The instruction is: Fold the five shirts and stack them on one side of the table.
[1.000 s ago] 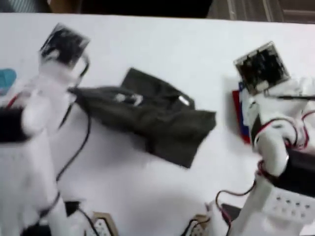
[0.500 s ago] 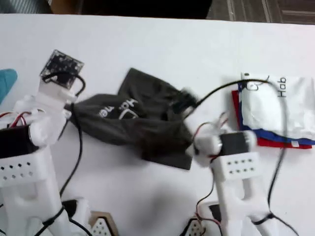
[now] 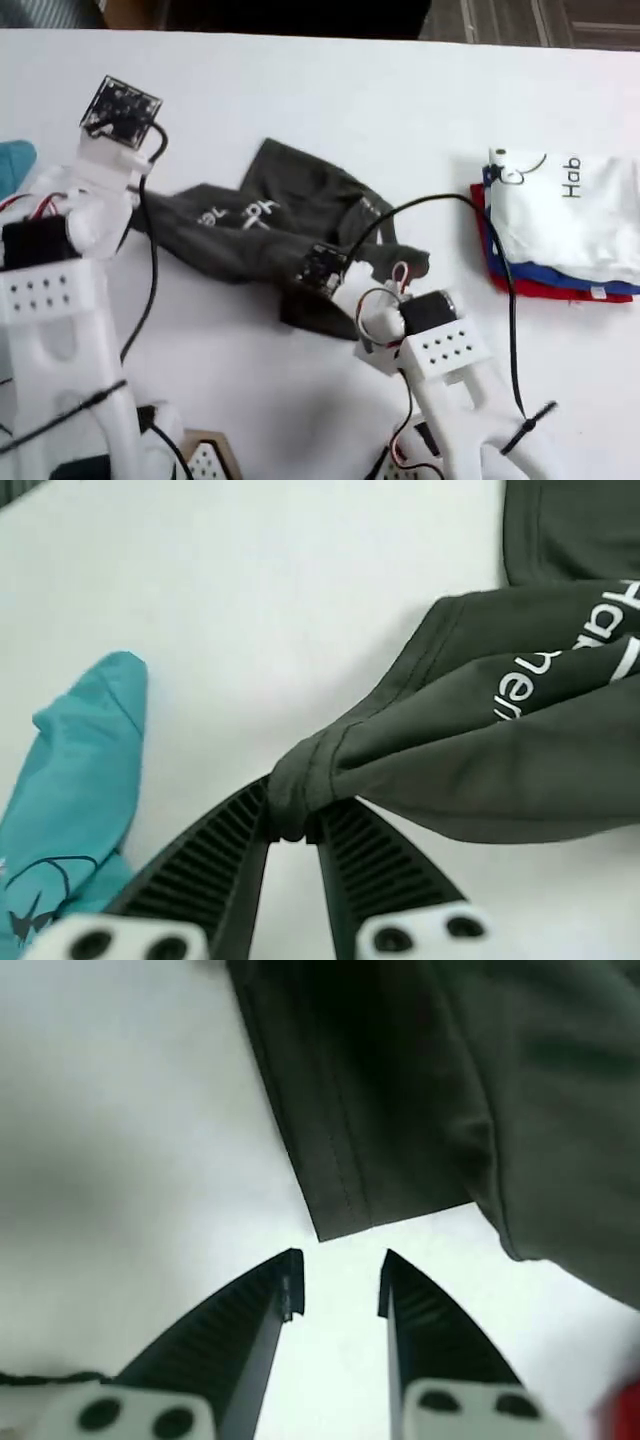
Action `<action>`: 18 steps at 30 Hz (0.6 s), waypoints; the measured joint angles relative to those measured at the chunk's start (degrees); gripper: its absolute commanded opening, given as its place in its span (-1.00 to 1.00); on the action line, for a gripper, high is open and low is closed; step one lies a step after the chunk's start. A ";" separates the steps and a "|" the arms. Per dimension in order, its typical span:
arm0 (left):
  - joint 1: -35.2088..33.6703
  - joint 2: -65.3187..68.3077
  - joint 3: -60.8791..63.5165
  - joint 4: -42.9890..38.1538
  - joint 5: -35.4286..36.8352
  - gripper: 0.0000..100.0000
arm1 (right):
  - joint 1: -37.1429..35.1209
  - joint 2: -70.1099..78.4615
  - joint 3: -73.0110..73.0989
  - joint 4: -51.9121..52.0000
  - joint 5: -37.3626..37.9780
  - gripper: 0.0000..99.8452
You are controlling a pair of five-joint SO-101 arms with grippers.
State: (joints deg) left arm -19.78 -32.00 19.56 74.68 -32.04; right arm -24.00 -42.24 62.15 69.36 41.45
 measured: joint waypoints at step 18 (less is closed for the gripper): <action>0.00 2.46 -4.13 1.05 0.00 -0.95 | 0.09 30.51 -8.79 -8.79 -0.62 -0.72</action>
State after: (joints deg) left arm -19.78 -29.54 15.43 75.74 -32.04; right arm -23.91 -11.74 53.36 60.57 40.84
